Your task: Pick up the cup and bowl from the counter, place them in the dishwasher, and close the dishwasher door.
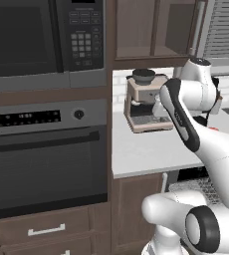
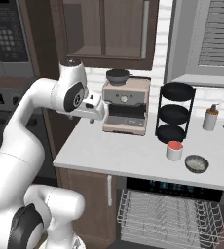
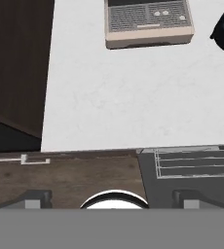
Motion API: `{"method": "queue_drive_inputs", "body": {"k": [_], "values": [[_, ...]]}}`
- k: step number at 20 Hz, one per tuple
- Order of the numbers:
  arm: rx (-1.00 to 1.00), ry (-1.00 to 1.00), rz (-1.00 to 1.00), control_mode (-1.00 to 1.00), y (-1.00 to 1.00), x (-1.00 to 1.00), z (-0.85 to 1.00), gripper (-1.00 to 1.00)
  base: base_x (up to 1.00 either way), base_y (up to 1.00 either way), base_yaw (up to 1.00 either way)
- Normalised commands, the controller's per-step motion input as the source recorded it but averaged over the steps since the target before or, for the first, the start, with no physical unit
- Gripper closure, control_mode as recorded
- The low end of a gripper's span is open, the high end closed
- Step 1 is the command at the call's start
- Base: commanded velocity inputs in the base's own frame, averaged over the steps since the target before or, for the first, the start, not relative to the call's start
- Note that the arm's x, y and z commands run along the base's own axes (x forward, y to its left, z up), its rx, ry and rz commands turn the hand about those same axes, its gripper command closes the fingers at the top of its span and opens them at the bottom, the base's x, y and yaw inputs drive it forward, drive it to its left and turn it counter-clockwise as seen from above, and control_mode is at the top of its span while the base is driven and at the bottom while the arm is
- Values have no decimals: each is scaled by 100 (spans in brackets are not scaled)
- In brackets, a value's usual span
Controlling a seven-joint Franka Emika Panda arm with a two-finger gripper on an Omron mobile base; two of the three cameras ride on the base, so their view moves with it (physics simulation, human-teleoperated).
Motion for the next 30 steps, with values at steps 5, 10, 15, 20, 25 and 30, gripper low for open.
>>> {"method": "queue_drive_inputs", "body": {"k": [5, 10, 15, 20, 25, 30], "values": [[0, 0, 0, 100, 0, 0, 0, -100, -10, 10, -3], [0, 0, 0, 100, 0, 0, 0, -100, -47, 47, -28], [0, 0, 0, 100, 0, 0, 0, -100, -44, 62, -48], [0, 0, 0, 100, 0, 0, 0, -100, -6, 36, -60], [0, 0, 0, 100, 0, 0, 0, -100, 0, 21, -55], [0, 0, 0, 100, 0, 0, 0, -100, 32, 41, -26]]}}
